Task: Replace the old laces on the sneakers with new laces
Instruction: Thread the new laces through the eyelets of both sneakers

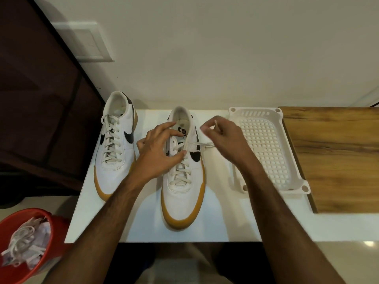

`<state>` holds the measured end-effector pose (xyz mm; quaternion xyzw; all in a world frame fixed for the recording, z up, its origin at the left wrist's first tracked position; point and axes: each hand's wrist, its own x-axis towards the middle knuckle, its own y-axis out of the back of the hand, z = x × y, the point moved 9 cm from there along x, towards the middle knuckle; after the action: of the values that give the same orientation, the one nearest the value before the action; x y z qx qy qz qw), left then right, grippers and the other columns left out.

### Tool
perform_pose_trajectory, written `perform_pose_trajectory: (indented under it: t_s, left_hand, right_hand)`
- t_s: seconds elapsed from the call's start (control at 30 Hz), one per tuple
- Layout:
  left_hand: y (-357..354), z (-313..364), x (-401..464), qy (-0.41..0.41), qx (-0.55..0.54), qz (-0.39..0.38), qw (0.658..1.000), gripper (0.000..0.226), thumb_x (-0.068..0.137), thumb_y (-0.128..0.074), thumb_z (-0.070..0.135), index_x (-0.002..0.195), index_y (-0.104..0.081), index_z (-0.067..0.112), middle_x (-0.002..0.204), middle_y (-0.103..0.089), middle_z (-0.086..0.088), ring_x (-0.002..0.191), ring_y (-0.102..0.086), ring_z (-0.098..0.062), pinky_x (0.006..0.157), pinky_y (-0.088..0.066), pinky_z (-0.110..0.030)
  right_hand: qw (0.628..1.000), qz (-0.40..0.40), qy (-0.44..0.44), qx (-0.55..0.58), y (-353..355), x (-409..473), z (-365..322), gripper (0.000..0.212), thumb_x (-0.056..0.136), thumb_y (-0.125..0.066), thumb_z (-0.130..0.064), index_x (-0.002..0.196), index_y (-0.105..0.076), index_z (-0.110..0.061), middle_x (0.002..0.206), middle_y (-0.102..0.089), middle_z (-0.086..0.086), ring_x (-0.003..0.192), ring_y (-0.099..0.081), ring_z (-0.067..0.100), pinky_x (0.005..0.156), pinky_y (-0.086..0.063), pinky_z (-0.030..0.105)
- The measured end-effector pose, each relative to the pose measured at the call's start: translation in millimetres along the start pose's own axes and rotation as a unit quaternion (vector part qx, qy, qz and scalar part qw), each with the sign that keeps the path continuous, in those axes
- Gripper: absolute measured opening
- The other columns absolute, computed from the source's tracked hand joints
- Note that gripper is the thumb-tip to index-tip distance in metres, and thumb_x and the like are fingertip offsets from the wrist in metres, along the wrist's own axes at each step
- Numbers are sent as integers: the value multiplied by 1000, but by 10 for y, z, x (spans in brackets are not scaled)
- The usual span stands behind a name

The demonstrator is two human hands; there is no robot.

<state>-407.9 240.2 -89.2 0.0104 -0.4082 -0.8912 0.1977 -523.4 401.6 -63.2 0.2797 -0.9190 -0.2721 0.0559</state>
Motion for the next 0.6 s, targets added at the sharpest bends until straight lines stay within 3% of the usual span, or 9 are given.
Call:
perform_pose_trajectory:
  t_s: [0.1, 0.17, 0.33, 0.43, 0.5, 0.53, 0.6]
  left_hand:
    - [1, -9, 22, -8, -16, -5, 1000, 50, 71, -61, 63, 114, -61, 38, 150, -41, 20, 139, -36, -10, 107, -22, -43]
    - [5, -8, 24, -13, -28, -9, 999, 45, 71, -64, 60, 109, -60, 37, 149, -42, 18, 138, -37, -13, 110, -26, -47]
    - [-28, 40, 32, -21, -5, -29, 999, 40, 71, -64, 58, 104, -55, 37, 149, -43, 14, 136, -38, -15, 107, -26, -43]
    - [-21, 98, -14, -30, 58, -19, 998, 47, 74, -59, 57, 114, -55, 32, 151, -40, 12, 137, -35, -16, 105, -23, -41]
    - [14, 230, -71, -60, 94, 7, 994, 48, 78, -62, 45, 123, -54, 30, 153, -36, 9, 139, -31, -17, 103, -20, -37]
    - [19, 331, -102, -87, 116, 19, 989, 47, 78, -63, 39, 124, -55, 29, 153, -35, 8, 140, -30, -18, 103, -19, -38]
    - [-66, 514, -158, -143, 183, 15, 973, 39, 79, -64, 35, 117, -60, 30, 154, -36, 4, 142, -30, -22, 105, -21, -45]
  right_hand:
    - [982, -84, 46, -160, -244, -9, -48, 12, 94, -71, -28, 95, -75, -17, 96, -64, -3, 95, -61, 11, 86, -51, 28]
    - [979, -96, 54, -171, -269, -12, -73, 12, 96, -69, -26, 98, -74, -16, 98, -56, -3, 99, -57, 18, 82, -43, 28]
    - [966, -25, 88, -243, -226, -21, -132, 16, 103, -56, -35, 105, -65, -23, 107, -43, -9, 108, -43, 17, 91, -28, 38]
    - [955, 16, 68, -289, -131, -7, -82, 27, 102, -49, -48, 99, -61, -23, 108, -48, -9, 107, -43, 13, 103, -23, 44]
    - [982, 32, 14, -184, 58, 27, 20, 36, 103, -46, -50, 87, -56, -19, 96, -61, -6, 96, -55, 14, 100, -32, 44]
    - [997, 40, -20, -64, 157, 32, 96, 39, 104, -48, -48, 84, -56, -15, 87, -67, -4, 87, -61, 14, 94, -39, 40]
    - [975, 61, -76, 198, 265, 10, 237, 36, 104, -53, -39, 84, -56, -10, 76, -69, 2, 73, -65, 14, 81, -48, 33]
